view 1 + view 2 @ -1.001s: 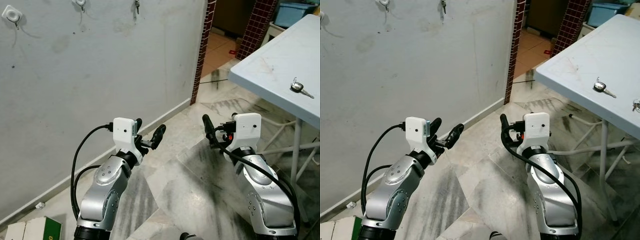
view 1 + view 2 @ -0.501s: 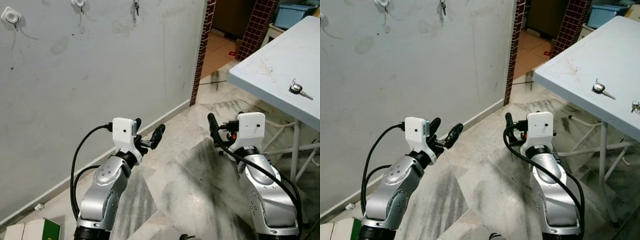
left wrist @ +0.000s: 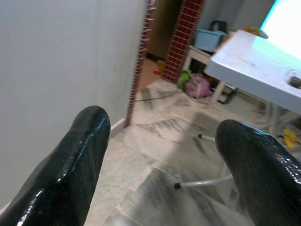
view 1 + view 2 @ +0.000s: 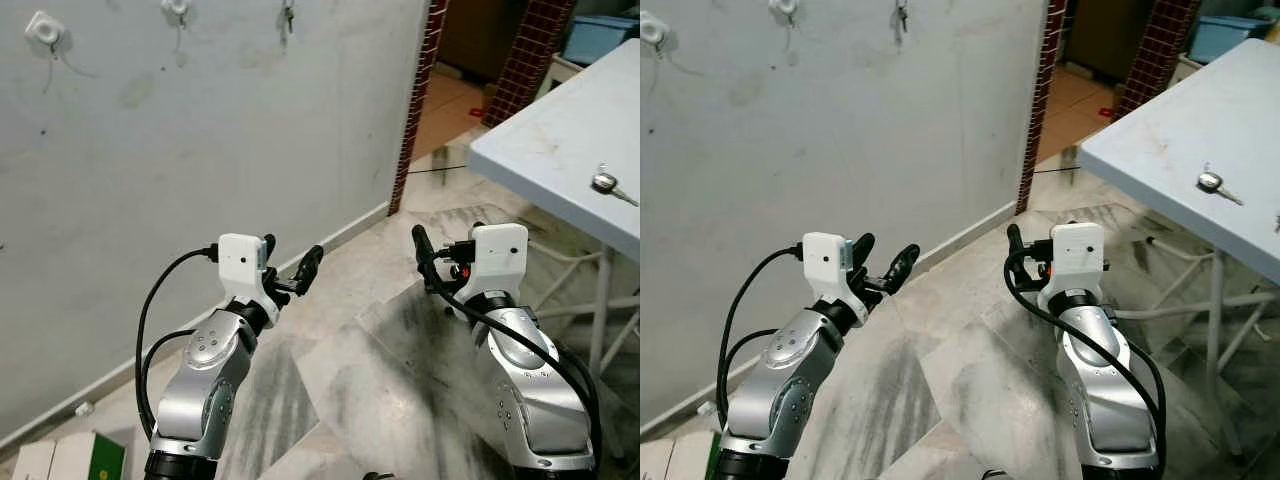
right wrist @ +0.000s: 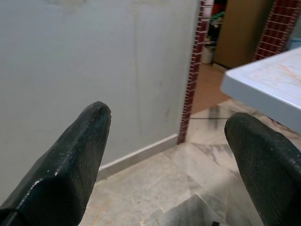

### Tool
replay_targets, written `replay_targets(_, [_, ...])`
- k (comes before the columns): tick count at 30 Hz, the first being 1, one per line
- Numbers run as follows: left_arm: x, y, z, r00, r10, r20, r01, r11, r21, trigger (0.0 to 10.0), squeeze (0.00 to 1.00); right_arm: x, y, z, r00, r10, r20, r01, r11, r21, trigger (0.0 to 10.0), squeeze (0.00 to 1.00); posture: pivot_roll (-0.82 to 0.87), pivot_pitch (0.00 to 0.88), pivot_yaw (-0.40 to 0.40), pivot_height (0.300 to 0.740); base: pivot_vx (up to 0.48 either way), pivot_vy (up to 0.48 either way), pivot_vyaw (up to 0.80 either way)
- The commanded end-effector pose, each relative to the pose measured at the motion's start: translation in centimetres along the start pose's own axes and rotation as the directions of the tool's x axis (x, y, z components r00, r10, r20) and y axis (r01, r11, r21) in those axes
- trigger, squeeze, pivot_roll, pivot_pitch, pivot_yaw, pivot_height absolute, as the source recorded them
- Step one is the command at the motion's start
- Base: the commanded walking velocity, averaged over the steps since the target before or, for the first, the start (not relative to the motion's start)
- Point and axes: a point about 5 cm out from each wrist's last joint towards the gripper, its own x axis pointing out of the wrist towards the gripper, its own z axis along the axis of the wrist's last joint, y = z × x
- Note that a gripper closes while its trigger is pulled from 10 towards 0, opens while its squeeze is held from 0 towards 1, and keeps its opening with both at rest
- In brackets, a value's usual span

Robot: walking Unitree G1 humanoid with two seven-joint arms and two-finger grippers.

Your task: Hang keys on a hook

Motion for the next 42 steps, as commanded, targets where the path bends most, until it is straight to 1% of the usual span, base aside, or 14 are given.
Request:
replay_targets(1, [-0.02, -0.05, 0.01, 1.000, -0.013, 0.001, 0.013, 1.000, 0.012, 10.0, 0.00, -0.03, -0.06, -0.24, 1.000, 0.000, -0.012, 0.000, 1.000, 0.001, 10.0, 0.00, -0.10, 0.115, 0.058, 0.740, 0.000, 0.000, -0.80])
replay_targets(27, [-0.01, -0.12, -0.08, 1.000, -0.019, -0.003, 0.019, 1.000, 0.011, 10.0, 0.00, 0.17, 0.31, -0.18, 1.000, 0.018, -0.003, -0.018, 1.000, 0.011, 10.0, 0.00, -0.09, 0.106, 0.060, 0.740, 0.000, 0.000, -0.78])
replay_targets(42, [-0.09, -0.24, -0.15, 1.000, -0.025, -0.004, 0.025, 1.000, 0.010, 10.0, 0.00, 0.16, 0.42, -0.24, 1.000, 0.022, -0.005, -0.022, 1.000, 0.015, 10.0, 0.00, -0.09, 0.108, 0.058, 0.740, 0.000, 0.000, 0.00])
